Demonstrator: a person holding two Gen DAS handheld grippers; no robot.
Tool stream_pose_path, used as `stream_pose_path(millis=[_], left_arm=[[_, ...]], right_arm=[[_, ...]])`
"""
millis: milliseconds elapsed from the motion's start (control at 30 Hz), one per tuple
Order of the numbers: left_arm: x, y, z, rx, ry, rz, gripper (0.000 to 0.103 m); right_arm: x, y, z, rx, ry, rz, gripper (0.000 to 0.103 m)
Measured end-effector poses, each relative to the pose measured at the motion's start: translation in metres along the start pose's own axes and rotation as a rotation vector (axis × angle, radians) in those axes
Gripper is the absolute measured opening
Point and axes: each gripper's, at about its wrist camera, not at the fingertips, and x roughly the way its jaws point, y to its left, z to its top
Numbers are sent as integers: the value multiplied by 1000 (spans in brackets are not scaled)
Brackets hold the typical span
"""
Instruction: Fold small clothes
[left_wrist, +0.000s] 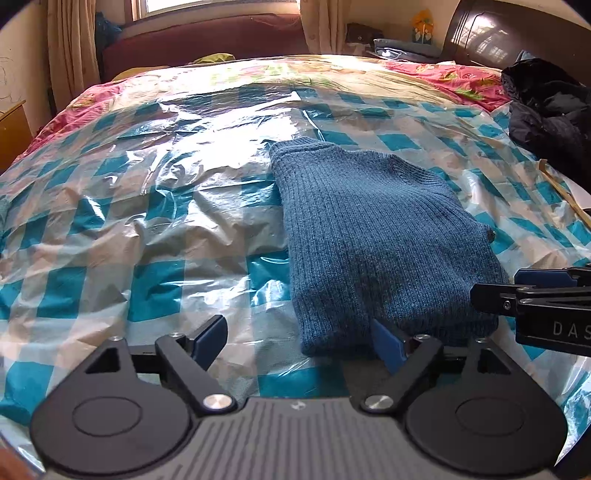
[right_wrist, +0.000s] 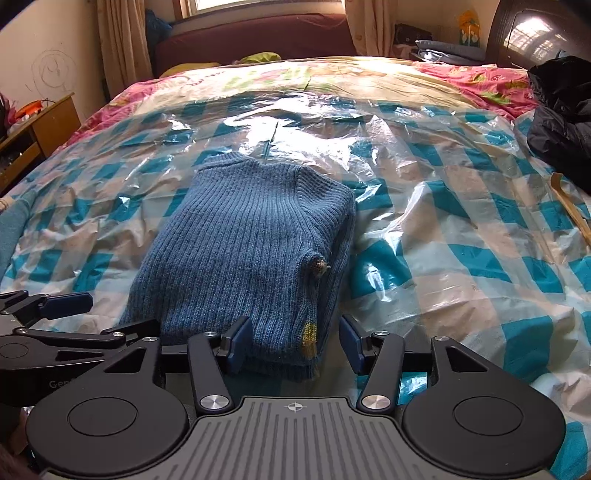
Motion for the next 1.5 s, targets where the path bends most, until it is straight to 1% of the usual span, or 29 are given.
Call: stream_pose_path(millis=[67, 167, 233, 267, 400, 533, 733, 900, 1167, 1500], left_arm=[[-2, 0, -3, 8, 0, 9, 91], [-2, 0, -6, 14, 21, 39, 91], [-1, -1, -8, 24, 36, 59, 91], [-3, -1, -9, 32, 28, 63, 91], [-7, 0, -11, 19, 20, 47, 91], [-8, 2, -13, 3, 26, 41, 91], [-11, 1, -15, -14, 33, 24, 92], [-14, -1, -16, -6, 29, 46, 96], [-16, -3, -18, -1, 29, 64, 97], [-20, -1, -21, -21, 27, 70, 97]], right_arm=[[-2, 0, -3, 11, 0, 2, 53], [-5, 0, -10, 24, 5, -2, 59], [-7, 0, -14, 32, 3, -8, 60], [-8, 0, -16, 33, 0, -9, 60], [-11, -1, -21, 41, -5, -12, 61], [-13, -2, -24, 53, -9, -23, 67], [-17, -3, -30, 57, -15, -25, 73], [-17, -3, -33, 69, -10, -29, 75], [-18, 1, -36, 54, -14, -47, 78], [-17, 6, -40, 35, 2, -45, 80]])
